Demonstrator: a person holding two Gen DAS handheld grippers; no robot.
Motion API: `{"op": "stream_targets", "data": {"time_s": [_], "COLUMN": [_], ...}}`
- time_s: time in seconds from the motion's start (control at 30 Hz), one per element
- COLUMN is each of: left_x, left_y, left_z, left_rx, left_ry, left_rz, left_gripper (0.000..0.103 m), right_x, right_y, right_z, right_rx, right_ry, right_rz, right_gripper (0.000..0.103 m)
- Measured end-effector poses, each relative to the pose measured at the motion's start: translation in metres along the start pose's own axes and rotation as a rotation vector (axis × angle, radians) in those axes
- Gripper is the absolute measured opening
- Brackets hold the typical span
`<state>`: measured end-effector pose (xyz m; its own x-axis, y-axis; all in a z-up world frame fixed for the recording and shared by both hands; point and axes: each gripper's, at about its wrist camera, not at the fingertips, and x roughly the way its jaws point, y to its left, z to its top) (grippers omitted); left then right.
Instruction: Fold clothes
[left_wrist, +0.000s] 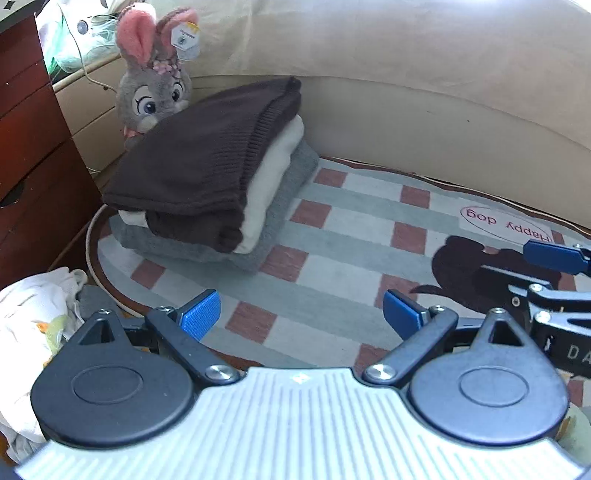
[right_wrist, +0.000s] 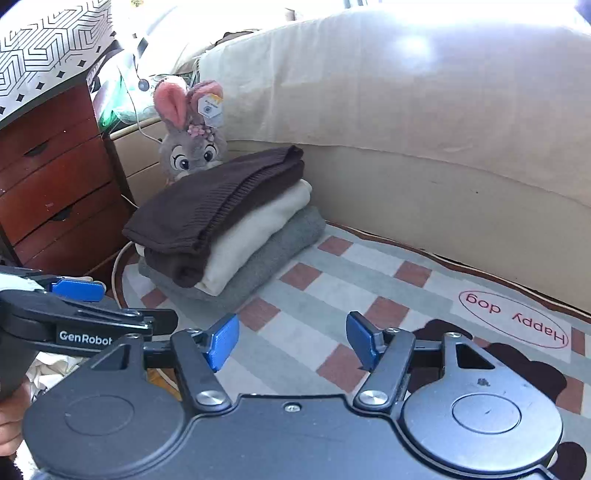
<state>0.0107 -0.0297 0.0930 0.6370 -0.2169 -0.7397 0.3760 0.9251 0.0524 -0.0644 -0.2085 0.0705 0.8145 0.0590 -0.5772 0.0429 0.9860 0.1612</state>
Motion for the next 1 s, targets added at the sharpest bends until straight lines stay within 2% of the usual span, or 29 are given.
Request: {"op": "stream_targets", "data": {"time_s": [0.47, 0.57, 0.83, 1.0], "left_x": [-0.003, -0.005, 0.000, -0.001], "left_y": [-0.009, -0.010, -0.017, -0.011], "left_z": [-0.008, -0.009, -0.014, -0.014], "left_rx": [-0.025, -0.016, 0.045, 0.007], "left_ry": [0.017, 0.001, 0.022, 0.029], "left_rz": [0.032, 0.046, 0.107, 0.092], "left_gripper": [0.096, 0.096, 0.096, 0.096], "right_x": [-0.001, -0.001, 0.000, 0.001], "right_y": [0.004, 0.005, 0.006, 0.007], "right_z": [-0.005, -0.005, -0.009, -0.009], "right_rx": [-0.023, -0.027, -0.021, -0.018], "right_ry": [0.003, 0.009, 0.011, 0.010], "right_rz": [-0.006, -0.016, 0.003, -0.003], "right_gripper": [0.074, 0.074, 0.074, 0.074]}}
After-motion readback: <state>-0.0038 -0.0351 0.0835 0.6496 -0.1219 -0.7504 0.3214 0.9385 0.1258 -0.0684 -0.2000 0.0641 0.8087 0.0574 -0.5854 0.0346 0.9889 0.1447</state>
